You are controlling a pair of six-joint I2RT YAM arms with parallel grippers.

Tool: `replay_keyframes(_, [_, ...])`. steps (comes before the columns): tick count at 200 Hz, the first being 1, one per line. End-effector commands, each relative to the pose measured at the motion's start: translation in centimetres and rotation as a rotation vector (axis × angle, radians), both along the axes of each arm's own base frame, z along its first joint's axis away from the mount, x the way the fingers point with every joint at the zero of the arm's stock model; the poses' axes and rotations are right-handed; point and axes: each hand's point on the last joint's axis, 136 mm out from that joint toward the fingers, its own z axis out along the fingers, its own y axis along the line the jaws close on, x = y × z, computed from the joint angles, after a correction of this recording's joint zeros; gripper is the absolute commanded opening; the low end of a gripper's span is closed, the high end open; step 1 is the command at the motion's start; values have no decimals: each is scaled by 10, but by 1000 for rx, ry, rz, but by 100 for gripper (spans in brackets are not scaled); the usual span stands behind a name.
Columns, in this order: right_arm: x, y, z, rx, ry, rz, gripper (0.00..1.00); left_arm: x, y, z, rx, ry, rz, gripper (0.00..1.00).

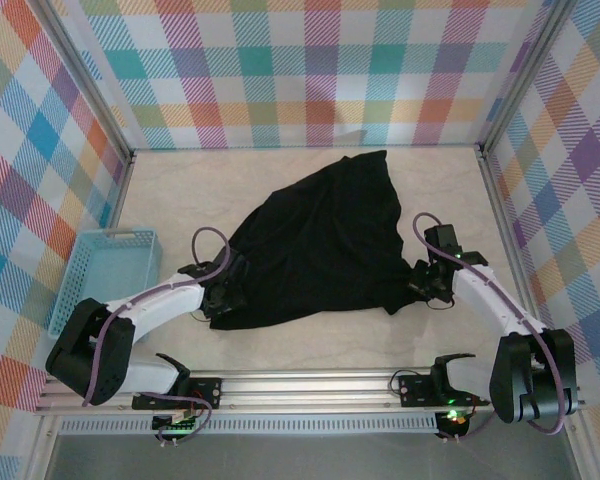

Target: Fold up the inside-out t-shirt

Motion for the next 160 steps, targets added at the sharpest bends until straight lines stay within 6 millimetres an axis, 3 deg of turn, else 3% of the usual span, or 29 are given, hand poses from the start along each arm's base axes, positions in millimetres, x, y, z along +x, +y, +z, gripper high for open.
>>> replay_keyframes(1, [6, 1, 2, 7, -17, 16, 0, 2, -4, -1, 1, 0, -16, 44])
replay_keyframes(53, [9, -12, 6, 9, -23, -21, 0, 7, -25, 24, -31, -86, -111, 33])
replay_keyframes(92, [10, -11, 8, 21, -25, -24, 0, 4, -20, 26, -6, -81, -105, 22])
replay_keyframes(104, [9, -13, 8, 17, -24, -26, 0, 1, -16, 26, 4, -78, -95, 26])
replay_keyframes(123, [8, -13, 8, 14, -25, -25, 0, -8, -1, 24, 53, -61, -48, 45])
replay_keyframes(160, [8, -13, 9, 13, -26, -23, 0, -20, 4, 13, 52, -23, -29, 45])
